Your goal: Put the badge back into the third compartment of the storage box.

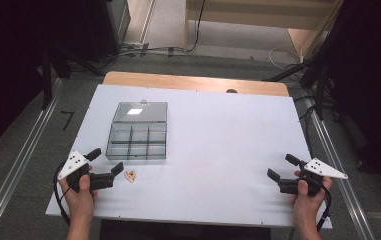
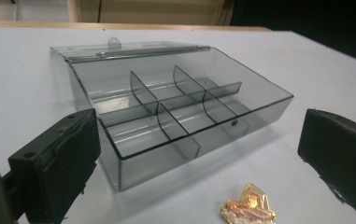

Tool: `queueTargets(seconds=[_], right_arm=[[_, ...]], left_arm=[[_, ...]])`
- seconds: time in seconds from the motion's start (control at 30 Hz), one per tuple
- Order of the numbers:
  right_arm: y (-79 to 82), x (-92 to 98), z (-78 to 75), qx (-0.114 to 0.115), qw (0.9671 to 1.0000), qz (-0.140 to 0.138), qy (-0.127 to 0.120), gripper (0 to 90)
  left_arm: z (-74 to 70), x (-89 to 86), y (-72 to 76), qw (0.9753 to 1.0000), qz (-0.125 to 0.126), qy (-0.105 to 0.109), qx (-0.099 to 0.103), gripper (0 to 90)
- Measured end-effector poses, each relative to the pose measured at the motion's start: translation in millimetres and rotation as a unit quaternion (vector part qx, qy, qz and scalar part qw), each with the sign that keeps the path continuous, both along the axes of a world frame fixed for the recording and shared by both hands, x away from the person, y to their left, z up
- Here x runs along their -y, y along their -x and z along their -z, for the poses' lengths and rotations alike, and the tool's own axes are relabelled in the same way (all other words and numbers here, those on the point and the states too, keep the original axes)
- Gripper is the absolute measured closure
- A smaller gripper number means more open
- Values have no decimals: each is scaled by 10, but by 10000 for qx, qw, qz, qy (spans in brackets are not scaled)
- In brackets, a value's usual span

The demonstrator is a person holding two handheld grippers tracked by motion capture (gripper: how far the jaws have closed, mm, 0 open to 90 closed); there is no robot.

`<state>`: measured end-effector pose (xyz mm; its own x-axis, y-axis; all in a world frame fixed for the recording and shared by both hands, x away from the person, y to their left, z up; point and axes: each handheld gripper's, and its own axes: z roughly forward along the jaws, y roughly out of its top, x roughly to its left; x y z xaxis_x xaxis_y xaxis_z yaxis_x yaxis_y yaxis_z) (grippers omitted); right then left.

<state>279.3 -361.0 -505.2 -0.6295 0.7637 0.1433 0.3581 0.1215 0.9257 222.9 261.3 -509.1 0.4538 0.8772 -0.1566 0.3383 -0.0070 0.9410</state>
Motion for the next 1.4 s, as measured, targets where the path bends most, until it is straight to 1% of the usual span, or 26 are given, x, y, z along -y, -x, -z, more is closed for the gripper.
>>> queueTargets(seconds=[0.07, 0.13, 0.17, 0.2, 0.23, 0.27, 0.33, 0.43, 0.53, 0.57, 0.63, 0.7, 0.8, 0.83, 0.87, 0.9, 0.93, 1.03, 1.13, 1.2, 1.23, 1.27, 1.3, 1.33, 1.37, 1.4], right_arm=[[-4, -9, 1, 2, 10000, -15, 29, 0], [-8, -12, 1, -17, 10000, -16, 42, 0], [-10, -13, 1, -25, 10000, -13, 42, 0], [-12, -13, 2, -26, 10000, -18, 46, 0], [-10, -13, 1, -35, 10000, -25, 54, 0], [-8, -14, 1, -38, 10000, -33, 56, 0], [-8, -15, 1, -43, 10000, -57, 57, 0], [-21, -24, 4, -117, 9998, -158, 72, 0], [-30, -37, 5, -123, 9997, -173, 116, 0], [-34, -51, 5, -123, 9996, -194, 173, 0], [-35, -57, 5, -121, 9996, -190, 191, 0], [-31, -62, 4, -132, 9996, -174, 206, 0], [-34, -58, 5, -135, 9996, -182, 193, 0], [-35, -57, 5, -145, 9996, -180, 189, 0], [-36, -59, 5, -152, 9995, -171, 195, 0], [-38, -65, 6, -160, 9995, -165, 230, 0], [-37, -69, 5, -179, 9994, -155, 242, 0], [-38, -69, 5, -189, 9994, -156, 241, 0], [-43, -68, 7, -196, 9994, -154, 246, 0], [-42, -71, 7, -207, 9994, -152, 249, 0], [-46, -75, 9, -201, 9993, -169, 268, 0], [-47, -77, 9, -209, 9993, -166, 279, 0], [-47, -77, 9, -209, 9993, -166, 279, 0], [-49, -80, 11, -216, 9992, -166, 294, 0], [-48, -81, 11, -221, 9992, -167, 298, 0], [-48, -83, 11, -222, 9992, -173, 299, 0]], left_arm=[[-12, 44, 6, 9998, 68, -174, -49, 0], [-39, 95, 7, 9996, 85, -266, -83, 0], [-59, 123, 6, 9994, 90, -315, -64, 0], [-59, 123, 6, 9994, 90, -315, -64, 0], [-80, 153, 6, 9994, 72, -336, -58, 0], [-121, 193, 1, 9993, 113, -361, -52, 0], [-136, 211, -2, 9993, 110, -359, -64, 0], [-174, 259, 12, 9992, 50, -387, -100, 0], [-221, 314, 39, 9987, -15, -487, -117, 0], [-243, 328, 48, 9985, -6, -524, -128, 0], [-290, 367, 68, 9980, 11, -604, -166, 0], [-340, 398, 78, 9974, 41, -678, -228, 0], [-423, 428, 77, 9957, 96, -848, -370, 0], [-448, 434, 74, 9952, 111, -875, -416, 0], [-471, 438, 69, 9951, 155, -851, -480, 0], [-514, 453, 54, 9938, 264, -862, -646, 34], [-514, 453, 54, 9938, 264, -862, -646, 38], [-569, 491, 41, 9926, 334, -913, -729, 51], [-604, 530, 18, 9927, 371, -842, -778, 63], [-620, 571, 9, 9921, 451, -836, -824, 64], [-624, 593, 4, 9912, 444, -881, -883, 78], [-627, 616, -4, 9899, 281, -971, -995, 110], [-627, 616, -4, 9899, 281, -971, -995, 135], [-621, 599, -10, 9895, 264, -895, -1104, 139], [-621, 599, -10, 9895, 264, -895, -1104, 141], [-615, 582, -11, 9893, 274, -851, -1149, 145]])
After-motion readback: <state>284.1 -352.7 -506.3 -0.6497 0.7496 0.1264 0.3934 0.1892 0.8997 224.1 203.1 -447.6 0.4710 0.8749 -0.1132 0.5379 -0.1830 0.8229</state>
